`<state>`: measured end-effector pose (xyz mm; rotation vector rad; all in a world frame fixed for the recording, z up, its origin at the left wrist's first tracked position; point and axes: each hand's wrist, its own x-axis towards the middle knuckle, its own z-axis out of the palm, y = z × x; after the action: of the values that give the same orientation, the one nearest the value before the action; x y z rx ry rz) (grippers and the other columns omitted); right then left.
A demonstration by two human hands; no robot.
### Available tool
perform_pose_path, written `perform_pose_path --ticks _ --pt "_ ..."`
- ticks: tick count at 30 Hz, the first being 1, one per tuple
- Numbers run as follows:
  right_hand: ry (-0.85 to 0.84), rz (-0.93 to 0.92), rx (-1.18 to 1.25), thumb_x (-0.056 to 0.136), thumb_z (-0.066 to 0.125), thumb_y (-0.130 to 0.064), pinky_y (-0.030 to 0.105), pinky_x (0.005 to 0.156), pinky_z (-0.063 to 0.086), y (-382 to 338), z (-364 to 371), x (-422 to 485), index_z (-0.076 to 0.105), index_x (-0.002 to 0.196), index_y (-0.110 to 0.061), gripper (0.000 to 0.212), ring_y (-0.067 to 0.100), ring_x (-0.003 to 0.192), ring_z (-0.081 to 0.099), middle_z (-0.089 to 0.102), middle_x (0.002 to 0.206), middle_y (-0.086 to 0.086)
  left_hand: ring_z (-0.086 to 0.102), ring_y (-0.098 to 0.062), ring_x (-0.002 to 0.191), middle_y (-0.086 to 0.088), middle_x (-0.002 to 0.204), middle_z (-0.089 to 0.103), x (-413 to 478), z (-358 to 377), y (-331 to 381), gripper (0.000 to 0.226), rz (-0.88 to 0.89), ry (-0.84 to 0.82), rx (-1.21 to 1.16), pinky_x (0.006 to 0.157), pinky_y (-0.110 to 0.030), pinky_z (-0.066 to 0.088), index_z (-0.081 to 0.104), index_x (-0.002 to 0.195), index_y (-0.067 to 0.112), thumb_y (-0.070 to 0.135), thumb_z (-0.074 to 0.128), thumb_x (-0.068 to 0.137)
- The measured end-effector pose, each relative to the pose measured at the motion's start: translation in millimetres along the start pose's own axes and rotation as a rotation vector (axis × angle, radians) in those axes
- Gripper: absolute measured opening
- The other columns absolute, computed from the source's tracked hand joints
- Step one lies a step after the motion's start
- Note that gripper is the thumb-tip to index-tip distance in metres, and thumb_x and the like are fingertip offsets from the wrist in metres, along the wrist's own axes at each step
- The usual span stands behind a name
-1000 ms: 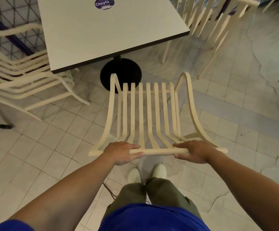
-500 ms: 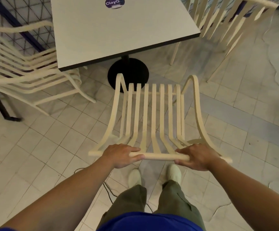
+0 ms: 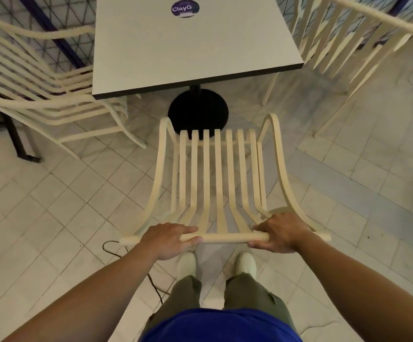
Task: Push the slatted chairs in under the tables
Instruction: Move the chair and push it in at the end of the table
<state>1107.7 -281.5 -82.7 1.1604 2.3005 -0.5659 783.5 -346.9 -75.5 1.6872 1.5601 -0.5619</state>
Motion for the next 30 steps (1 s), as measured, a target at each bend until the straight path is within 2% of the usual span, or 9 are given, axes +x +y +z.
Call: perform_pose_path --ticks 1,5,10,15,17,20,22,25,30 --pt "0.0 -0.025 -0.02 0.066 0.011 -0.097 0.032 0.08 0.053 2 -1 2 0.063 0.128 -0.038 0.1 0.01 0.082 0.062 0.068 0.091 -0.012 0.052 -0.016 0.128 0.017 0.152 0.047 -1 2 1 0.078 -0.009 0.008 -0.007 0.093 -0.039 0.047 0.036 0.146 0.058 0.093 0.016 0.079" --pt "0.038 -0.077 -0.042 0.053 -0.006 -0.101 0.034 0.075 0.053 13 -2 7 0.068 0.117 -0.035 0.119 0.013 0.076 0.06 0.065 0.081 -0.01 0.05 -0.016 0.131 0.018 0.153 0.045 -4 6 12 0.072 -0.046 0.009 -0.041 0.095 -0.038 0.044 0.038 0.146 0.057 0.09 0.021 0.084" --pt "0.023 -0.092 -0.036 0.044 -0.01 -0.103 0.036 0.077 0.054 33 -9 12 0.07 0.112 -0.034 0.126 0.012 0.075 0.059 0.064 0.08 -0.01 0.05 -0.017 0.133 0.019 0.153 0.045 -5 13 30 0.072 -0.075 0.029 -0.113 0.097 -0.039 0.044 0.038 0.145 0.059 0.09 0.021 0.083" --pt "0.019 -0.123 -0.056 0.047 -0.006 -0.104 0.035 0.075 0.054 50 -20 19 0.071 0.107 -0.035 0.119 0.01 0.072 0.058 0.062 0.076 -0.012 0.056 -0.019 0.124 0.013 0.145 0.055 -1 13 41 0.074 -0.11 0.105 -0.134 0.092 -0.04 0.047 0.042 0.142 0.058 0.092 0.022 0.08" --pt "0.02 -0.126 -0.066 0.049 -0.006 -0.104 0.034 0.075 0.055 53 -20 20 0.071 0.106 -0.035 0.118 0.009 0.071 0.059 0.063 0.076 -0.013 0.059 -0.018 0.12 0.012 0.141 0.058 1 12 41 0.082 -0.115 0.117 -0.14 0.089 -0.039 0.048 0.043 0.141 0.059 0.097 0.019 0.074" --pt "-0.004 -0.101 -0.015 0.05 -0.003 -0.103 0.033 0.081 0.054 53 -15 19 0.067 0.121 -0.037 0.119 0.01 0.081 0.063 0.068 0.091 -0.013 0.062 -0.014 0.112 0.015 0.136 0.061 -1 13 38 0.098 -0.085 0.144 -0.135 0.084 -0.036 0.051 0.042 0.142 0.058 0.102 0.009 0.061" --pt "-0.03 -0.075 0.066 0.057 0.003 -0.101 0.036 0.088 0.052 53 -12 15 0.058 0.134 -0.041 0.112 0.013 0.096 0.065 0.069 0.113 -0.012 0.063 -0.01 0.106 0.018 0.133 0.063 -3 14 37 0.094 -0.061 0.168 -0.123 0.082 -0.032 0.052 0.043 0.142 0.057 0.099 0.012 0.065" --pt "-0.06 -0.064 0.151 0.066 0.004 -0.096 0.042 0.102 0.045 53 -14 10 0.037 0.146 -0.053 0.097 0.019 0.123 0.057 0.057 0.143 -0.011 0.063 -0.006 0.102 0.019 0.13 0.065 1 15 36 0.08 -0.024 0.197 -0.085 0.08 -0.028 0.049 0.046 0.142 0.055 0.093 0.021 0.076" --pt "-0.053 -0.088 0.157 0.064 -0.006 -0.095 0.039 0.1 0.045 50 -14 13 0.042 0.143 -0.055 0.101 0.015 0.124 0.055 0.054 0.145 -0.015 0.064 -0.005 0.101 0.019 0.129 0.066 9 9 27 0.091 0.049 0.213 -0.026 0.086 -0.029 0.048 0.046 0.142 0.054 0.096 0.011 0.07"
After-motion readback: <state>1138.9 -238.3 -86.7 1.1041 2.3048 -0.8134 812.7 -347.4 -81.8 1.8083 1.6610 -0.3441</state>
